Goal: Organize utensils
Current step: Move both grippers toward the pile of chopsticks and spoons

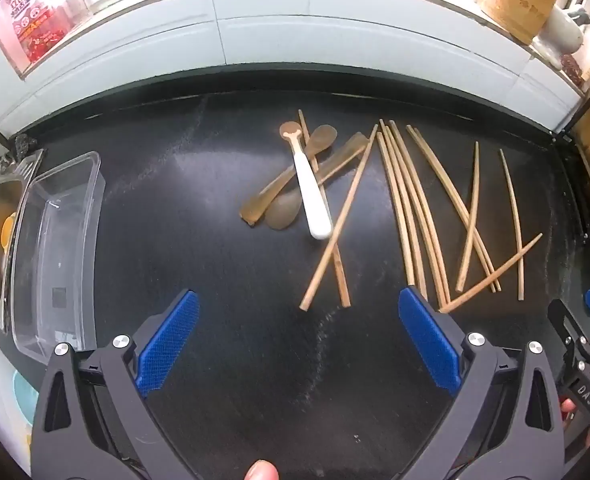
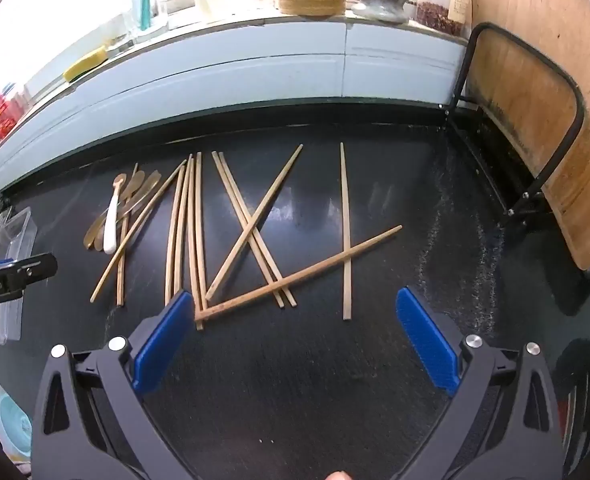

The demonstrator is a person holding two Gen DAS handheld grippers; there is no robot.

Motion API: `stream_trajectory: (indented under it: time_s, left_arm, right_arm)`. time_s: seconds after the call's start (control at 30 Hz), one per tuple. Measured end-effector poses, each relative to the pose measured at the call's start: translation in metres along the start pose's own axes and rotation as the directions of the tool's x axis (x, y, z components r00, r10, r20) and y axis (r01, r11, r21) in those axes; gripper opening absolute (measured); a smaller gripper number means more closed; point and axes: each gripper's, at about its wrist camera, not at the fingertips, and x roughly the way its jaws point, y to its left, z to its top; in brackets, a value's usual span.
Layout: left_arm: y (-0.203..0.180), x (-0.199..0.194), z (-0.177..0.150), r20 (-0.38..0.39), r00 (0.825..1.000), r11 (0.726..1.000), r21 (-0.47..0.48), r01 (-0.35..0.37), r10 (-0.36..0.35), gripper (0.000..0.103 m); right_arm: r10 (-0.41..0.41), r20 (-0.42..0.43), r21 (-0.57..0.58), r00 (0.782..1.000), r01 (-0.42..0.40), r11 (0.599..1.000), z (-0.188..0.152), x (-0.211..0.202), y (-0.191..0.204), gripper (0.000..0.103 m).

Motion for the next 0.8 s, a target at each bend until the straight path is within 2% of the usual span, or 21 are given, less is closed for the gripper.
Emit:
stream_trajectory:
  time_s: [0.27, 0.37, 0.47, 0.53, 0.6, 0.67, 0.8]
  left_arm:
    - [0.022, 0.026, 0.024, -0.052, 0.998, 0.997, -0.070, 0.019, -0.023, 0.097]
    - [0.025, 0.035, 0.031, -0.048, 0.999, 0.997, -0.083, 0.007, -0.011, 0.097]
    - [0.025, 0.044, 0.042, -0.051, 0.999, 0.998, -0.061, -0.005, 0.002, 0.097]
    - [0.023, 0.048, 0.046, -0.072, 0.996, 0.999, -0.026, -0.046, 0.044, 0.097]
    - [0.024, 0.052, 0.050, -0.063, 0.997, 0.999, -0.009, -0.038, 0.038, 0.097]
    - [0.025, 0.054, 0.054, -0.053, 0.999, 1.000, -0.004, 0.002, -0.002, 0.097]
    - [0.014, 0.063, 0.060, -0.080, 0.996, 0.999, 0.015, 0.041, -0.040, 0.097]
  right_arm:
    - [-0.023, -0.030, 0.016, 0.999, 0.024, 1.000, 0.016, 0.021, -0.010, 0.098]
    - [-0.035, -0.037, 0.042, 0.999, 0.036, 0.998, 0.024, 0.029, -0.020, 0.098]
    - [-0.045, -0.048, 0.054, 0.998, 0.047, 0.997, 0.033, 0.039, -0.027, 0.098]
    - [-0.046, -0.052, 0.066, 0.998, 0.049, 0.997, 0.038, 0.044, -0.032, 0.098]
    - [-0.021, -0.049, 0.092, 0.999, 0.026, 0.995, 0.044, 0.049, -0.037, 0.098]
    - [0.000, -0.041, 0.114, 0.999, 0.005, 0.993, 0.048, 0.054, -0.040, 0.098]
    - [0.010, -0.040, 0.125, 0.999, -0.005, 0.992, 0.055, 0.070, -0.048, 0.098]
